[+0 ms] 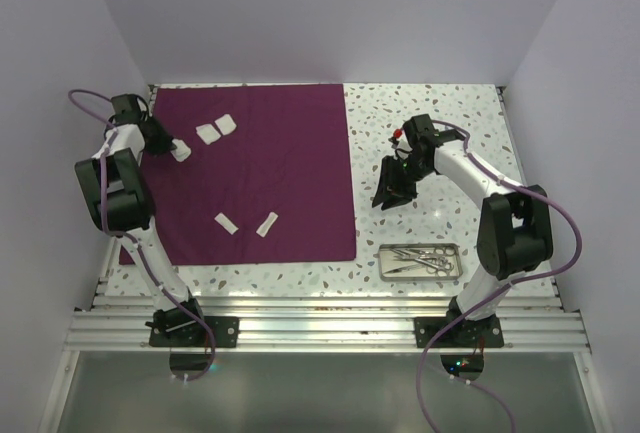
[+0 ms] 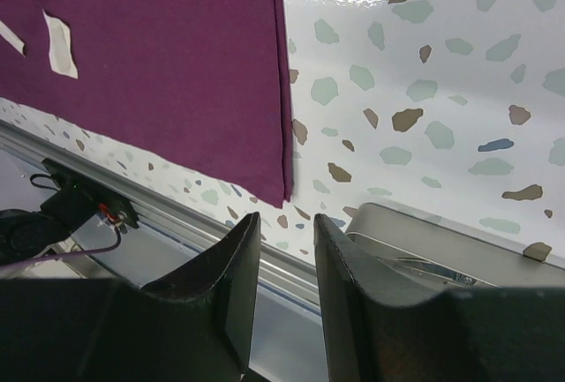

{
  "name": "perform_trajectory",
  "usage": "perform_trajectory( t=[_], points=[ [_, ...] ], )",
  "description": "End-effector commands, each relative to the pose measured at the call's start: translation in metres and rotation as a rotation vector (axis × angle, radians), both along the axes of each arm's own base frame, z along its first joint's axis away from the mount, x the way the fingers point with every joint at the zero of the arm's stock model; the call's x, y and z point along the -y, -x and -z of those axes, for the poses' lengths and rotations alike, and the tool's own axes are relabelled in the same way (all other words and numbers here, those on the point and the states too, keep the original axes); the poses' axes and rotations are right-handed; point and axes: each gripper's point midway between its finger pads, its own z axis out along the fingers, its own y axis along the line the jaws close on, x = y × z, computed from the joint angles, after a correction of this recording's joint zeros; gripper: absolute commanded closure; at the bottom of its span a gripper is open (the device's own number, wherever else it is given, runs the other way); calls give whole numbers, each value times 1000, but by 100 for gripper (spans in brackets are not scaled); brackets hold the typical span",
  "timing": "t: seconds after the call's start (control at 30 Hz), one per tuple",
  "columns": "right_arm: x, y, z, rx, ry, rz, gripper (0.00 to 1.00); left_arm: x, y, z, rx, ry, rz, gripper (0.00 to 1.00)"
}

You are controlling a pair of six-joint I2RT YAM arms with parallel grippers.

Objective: Prepare the surgical pack

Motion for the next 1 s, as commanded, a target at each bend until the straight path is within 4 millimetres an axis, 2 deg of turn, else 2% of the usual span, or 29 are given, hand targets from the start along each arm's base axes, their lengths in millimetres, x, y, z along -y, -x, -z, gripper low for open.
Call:
perform_trajectory(
  t=[0.0, 0.3, 0.5, 0.57, 0.67, 0.7, 0.8, 0.9, 0.97],
  points=[
    [-6, -4, -8, 14, -28, -5, 65, 0, -3, 9, -1, -14, 16, 100],
    [-6, -2, -9, 12, -28, -1, 65, -2, -1, 23, -47, -6, 13, 100],
    [-6, -3, -9, 14, -34, 6, 66, -6, 1, 21, -60, -30, 4, 100],
    [-7, -3, -10, 15, -36, 7, 66, -8, 3, 15, -65, -42, 3, 93],
    [-8, -3, -12, 23, -39, 8, 66, -15, 7, 3, -67, -86, -18, 66],
    [-7, -3, -12, 21, -39, 8, 66, -17, 8, -1, -68, -97, -23, 62],
    [-7, -3, -12, 24, -39, 8, 66, -20, 10, -17, -58, -129, -30, 53],
    [-7, -2, -12, 25, -40, 5, 66, -16, 10, -31, -53, -176, -27, 49],
    [-7, -2, -13, 25, -42, 6, 66, -3, 7, -38, -50, -205, 2, 48]
  ],
)
